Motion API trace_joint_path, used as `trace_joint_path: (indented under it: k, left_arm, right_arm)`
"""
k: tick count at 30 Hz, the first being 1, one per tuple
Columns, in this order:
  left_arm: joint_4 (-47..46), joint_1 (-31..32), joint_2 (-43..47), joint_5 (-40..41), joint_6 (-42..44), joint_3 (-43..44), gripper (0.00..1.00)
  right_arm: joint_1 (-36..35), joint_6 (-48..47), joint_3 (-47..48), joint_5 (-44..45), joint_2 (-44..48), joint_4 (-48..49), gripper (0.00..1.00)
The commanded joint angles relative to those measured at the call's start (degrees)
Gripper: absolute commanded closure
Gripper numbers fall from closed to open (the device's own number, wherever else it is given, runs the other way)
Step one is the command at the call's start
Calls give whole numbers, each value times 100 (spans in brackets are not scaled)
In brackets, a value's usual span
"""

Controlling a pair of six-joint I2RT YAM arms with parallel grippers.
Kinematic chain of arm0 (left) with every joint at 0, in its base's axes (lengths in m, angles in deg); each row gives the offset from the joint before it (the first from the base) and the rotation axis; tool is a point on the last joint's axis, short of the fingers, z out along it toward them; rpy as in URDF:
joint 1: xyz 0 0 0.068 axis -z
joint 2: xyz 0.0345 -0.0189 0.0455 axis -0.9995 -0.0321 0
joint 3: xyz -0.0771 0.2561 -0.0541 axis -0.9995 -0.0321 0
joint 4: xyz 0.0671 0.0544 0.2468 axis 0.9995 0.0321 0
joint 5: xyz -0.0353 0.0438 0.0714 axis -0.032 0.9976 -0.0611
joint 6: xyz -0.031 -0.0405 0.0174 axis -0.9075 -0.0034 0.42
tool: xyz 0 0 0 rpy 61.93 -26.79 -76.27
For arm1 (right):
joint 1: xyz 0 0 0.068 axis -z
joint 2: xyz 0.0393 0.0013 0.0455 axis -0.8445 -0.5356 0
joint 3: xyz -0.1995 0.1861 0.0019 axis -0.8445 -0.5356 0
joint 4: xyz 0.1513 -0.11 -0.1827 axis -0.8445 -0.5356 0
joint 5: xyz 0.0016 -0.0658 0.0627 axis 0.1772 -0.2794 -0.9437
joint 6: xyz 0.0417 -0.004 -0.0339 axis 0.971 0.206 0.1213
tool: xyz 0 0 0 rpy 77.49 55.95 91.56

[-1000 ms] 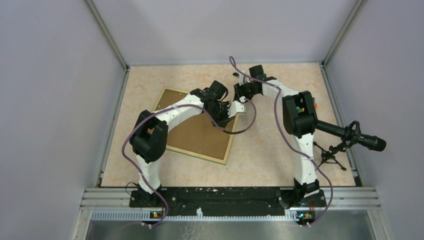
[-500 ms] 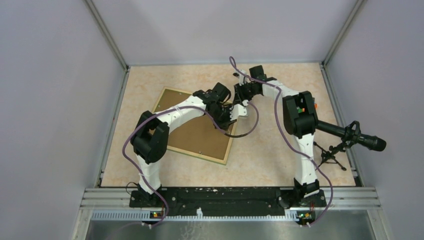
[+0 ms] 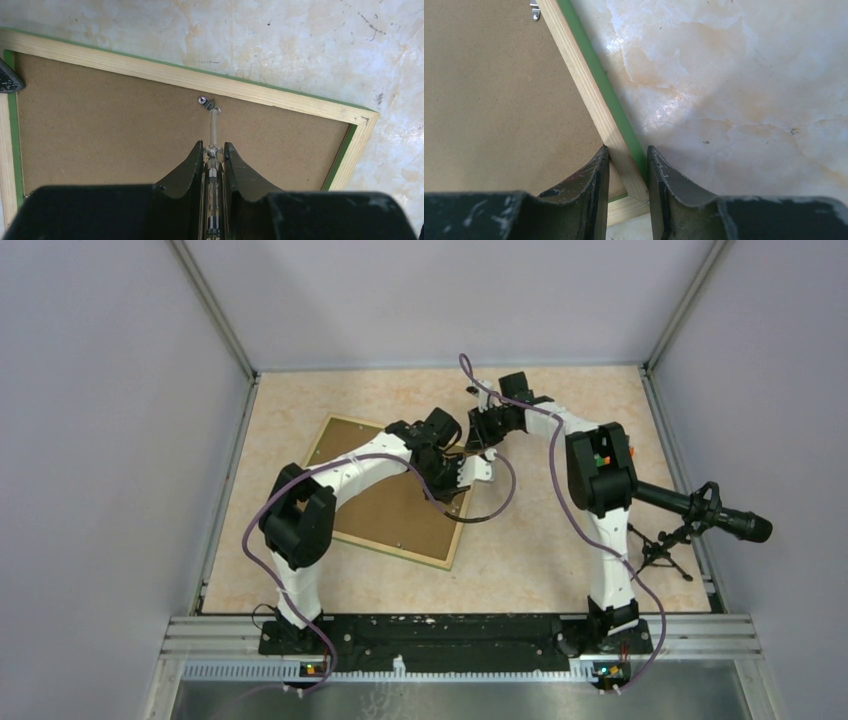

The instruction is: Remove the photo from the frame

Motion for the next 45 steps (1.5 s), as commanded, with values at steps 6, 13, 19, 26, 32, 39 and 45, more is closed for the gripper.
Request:
trace_joint_path:
  k: [6,13,19,26,32,39,45]
  left_arm:
    - [834,18,188,470,272,-166,100]
    - [566,13,122,864,-224,-141,100]
    - [508,-15,192,1051,-315,-200,100]
    - [296,-82,226,1397,-540,-162,100]
    - [385,-174,347,1172,-641,-73,100]
    - [1099,-462,794,382,-357,-274,100]
    - [1052,-637,1254,122,-405,-713,100]
  right_arm:
    - [-53,63,-305,456,-31,-437,78]
    - [-53,71,-349,430,-17,-419,79]
    - [-52,45,-393,439,-1,-426,80]
    - [-53,71,-452,403,14,-419,81]
    - [-53,71,-441,354,44,-449,81]
    - [-83,124,-313,360,191,-554,61]
    - [-328,-71,-317,988,361,-635,55]
